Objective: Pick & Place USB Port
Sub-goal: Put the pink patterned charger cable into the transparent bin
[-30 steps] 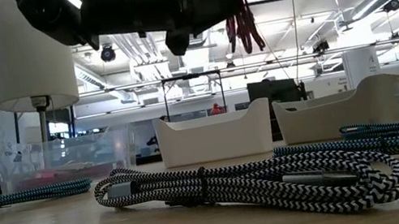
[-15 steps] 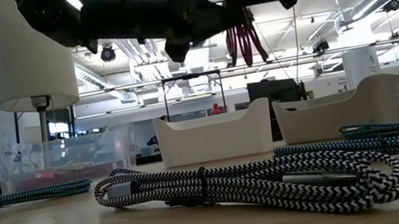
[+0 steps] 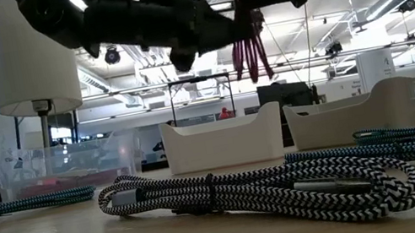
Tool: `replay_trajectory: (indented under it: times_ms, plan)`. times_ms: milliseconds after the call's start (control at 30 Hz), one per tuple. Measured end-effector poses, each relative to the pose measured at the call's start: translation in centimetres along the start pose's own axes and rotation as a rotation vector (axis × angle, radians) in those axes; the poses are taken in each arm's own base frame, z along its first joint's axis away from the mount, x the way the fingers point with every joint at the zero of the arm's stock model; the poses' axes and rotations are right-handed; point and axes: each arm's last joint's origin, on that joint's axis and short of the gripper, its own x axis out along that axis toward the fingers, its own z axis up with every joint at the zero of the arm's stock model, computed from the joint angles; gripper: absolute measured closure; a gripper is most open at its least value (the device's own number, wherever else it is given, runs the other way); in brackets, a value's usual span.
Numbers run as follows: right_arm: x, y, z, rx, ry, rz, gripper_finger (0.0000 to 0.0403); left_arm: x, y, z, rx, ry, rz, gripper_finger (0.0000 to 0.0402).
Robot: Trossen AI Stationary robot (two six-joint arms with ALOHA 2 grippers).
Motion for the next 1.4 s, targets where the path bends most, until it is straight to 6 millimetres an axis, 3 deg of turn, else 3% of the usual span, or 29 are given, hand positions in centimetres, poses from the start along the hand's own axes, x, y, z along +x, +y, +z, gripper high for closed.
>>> replay_trajectory:
  times_ms: [200,333,500,700,967,1233,1400]
  plan:
    - [0.0,-0.1,-0.8,-0.024,0.076,-0.012,0.025,-0.3,0.2,-0.6,-0.005,0.091,0.055,0.0393]
    - [-0.1,-0.3,-1.5,0.001,0.145,-0.028,0.0241,-1.6,0.4,0.4,0.006,0.15,0.091,0.0393]
    - [-0.2,-0.3,-1.7,-0.001,0.161,-0.031,0.0239,-4.5,0.7,2.4,0.033,0.27,0.171,0.0393]
    - [-0.2,-0.3,-1.6,0.002,0.155,-0.03,0.0247,-9.5,1.3,4.7,-0.003,0.436,0.253,0.0393]
    - [-0.2,-0.3,-1.6,0.007,0.154,-0.03,0.0255,-14.7,2.2,4.3,-0.06,0.689,0.395,0.0393]
    - [-0.2,-0.3,-1.6,0.006,0.154,-0.03,0.025,-17.3,2.6,3.9,-0.058,0.828,0.452,0.0393]
    - [-0.2,-0.3,-1.6,0.006,0.154,-0.03,0.0255,-18.0,2.9,1.9,-0.059,0.962,0.51,0.0392]
